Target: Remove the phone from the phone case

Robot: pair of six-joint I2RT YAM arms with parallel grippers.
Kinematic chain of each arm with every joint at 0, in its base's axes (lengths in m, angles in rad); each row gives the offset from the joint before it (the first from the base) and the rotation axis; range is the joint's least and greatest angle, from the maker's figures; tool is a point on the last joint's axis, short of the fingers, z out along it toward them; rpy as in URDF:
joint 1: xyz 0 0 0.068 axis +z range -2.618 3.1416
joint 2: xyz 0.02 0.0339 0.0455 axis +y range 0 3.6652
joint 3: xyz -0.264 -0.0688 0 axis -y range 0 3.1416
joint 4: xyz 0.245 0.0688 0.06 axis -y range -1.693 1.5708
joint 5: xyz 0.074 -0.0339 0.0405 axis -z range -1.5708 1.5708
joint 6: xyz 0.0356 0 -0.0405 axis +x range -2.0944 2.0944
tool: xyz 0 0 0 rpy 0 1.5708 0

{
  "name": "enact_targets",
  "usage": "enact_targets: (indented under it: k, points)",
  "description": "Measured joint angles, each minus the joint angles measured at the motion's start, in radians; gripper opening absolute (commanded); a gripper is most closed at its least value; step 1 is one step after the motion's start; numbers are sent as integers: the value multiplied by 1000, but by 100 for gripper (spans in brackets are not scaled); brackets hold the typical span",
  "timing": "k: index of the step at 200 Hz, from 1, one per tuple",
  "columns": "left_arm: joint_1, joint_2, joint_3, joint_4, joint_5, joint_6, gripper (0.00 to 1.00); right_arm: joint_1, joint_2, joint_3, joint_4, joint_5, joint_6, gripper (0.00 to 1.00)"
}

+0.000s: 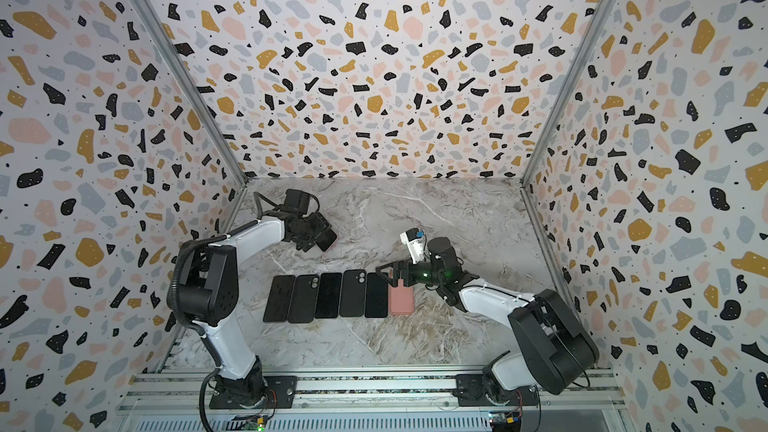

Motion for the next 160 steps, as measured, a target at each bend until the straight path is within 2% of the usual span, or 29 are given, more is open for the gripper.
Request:
enact_targets:
  k: [86,134,160]
  points:
    - [-224,-47,-99,116,-7,-86,46,55,248,164,117,5,83,88]
    - [-301,-59,-141,186,-6,-114,46,56,351,199,120,37,113,82]
    - [-332,-61,-156,212,-6,-127,46,56,367,199,120,64,123,75]
